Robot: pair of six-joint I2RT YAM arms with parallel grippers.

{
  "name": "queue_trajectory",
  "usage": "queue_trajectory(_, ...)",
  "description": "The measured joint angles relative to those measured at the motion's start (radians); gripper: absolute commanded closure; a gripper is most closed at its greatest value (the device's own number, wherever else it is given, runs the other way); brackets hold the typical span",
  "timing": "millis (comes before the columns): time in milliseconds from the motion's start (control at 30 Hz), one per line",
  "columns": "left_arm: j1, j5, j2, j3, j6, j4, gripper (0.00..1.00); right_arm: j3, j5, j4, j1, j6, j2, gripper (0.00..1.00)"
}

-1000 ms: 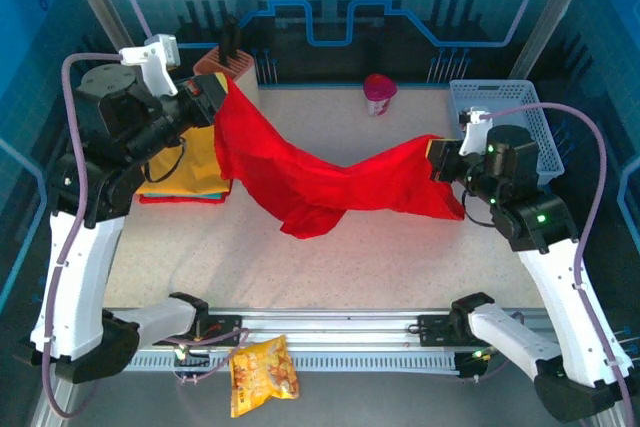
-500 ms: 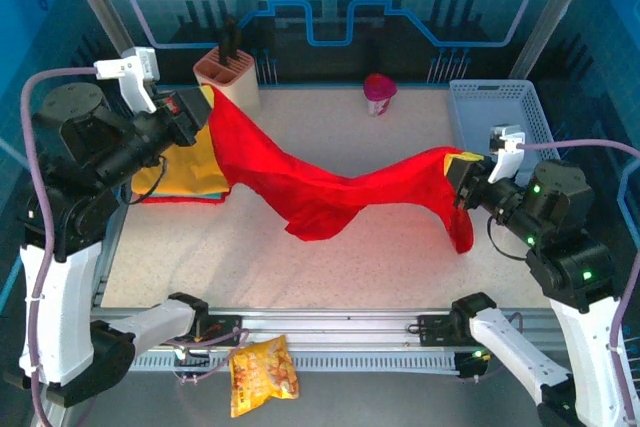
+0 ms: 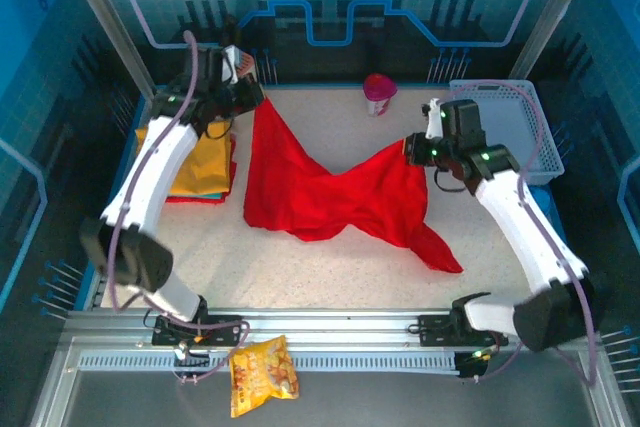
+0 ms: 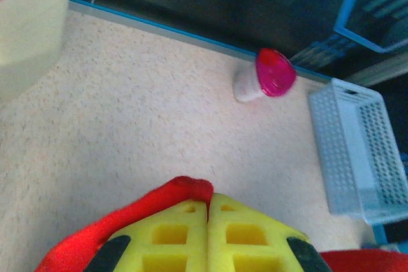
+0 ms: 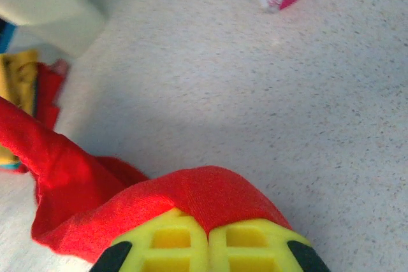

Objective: Fold and stack the t-shirts

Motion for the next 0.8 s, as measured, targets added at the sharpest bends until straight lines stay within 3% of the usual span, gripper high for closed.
queue_trajectory(100, 0.018, 0.008, 0.216, 0.222, -0.001, 0.017, 1.0, 0.085, 0.01, 0.021, -0.047, 0.023, 0.164, 1.0)
queue_trajectory(200, 0.025, 0.028, 0.453, 0.551, -0.004, 0.023, 1.0, 0.174, 0.023, 0.042, -0.089, 0.051, 0.292, 1.0)
queue_trajectory(233, 0.026, 0.037, 0.531, 0.665, -0.004, 0.028, 0.87, 0.188, 0.026, 0.055, -0.103, 0.063, 0.319, 0.97)
queue_trajectory(333, 0.026, 0.054, 0.671, 0.869, -0.01, 0.028, 0.56, 0.207, 0.028, 0.068, -0.137, 0.083, 0.367, 0.66)
queue_trajectory(367, 0.026, 0.059, 0.695, 0.892, -0.005, 0.028, 0.45, 0.217, 0.027, 0.067, -0.148, 0.088, 0.383, 0.47)
queue_trajectory(400, 0.026, 0.064, 0.7, 0.892, -0.005, 0.021, 0.4, 0.224, 0.026, 0.067, -0.156, 0.091, 0.394, 0.28)
queue_trajectory(467, 0.026, 0.072, 0.692, 0.852, -0.005, 0.014, 0.36, 0.231, 0.026, 0.066, -0.167, 0.092, 0.402, 0.02)
queue_trajectory(600, 0.024, 0.079, 0.485, 0.404, -0.011, 0.087, 0.36, 0.182, 0.024, 0.067, -0.166, 0.076, 0.352, 0.0)
queue_trajectory(800, 0.01, 0.11, 0.136, -0.233, -0.082, 0.152, 0.5, -0.037, 0.026, 0.011, -0.131, 0.071, 0.115, 0.03)
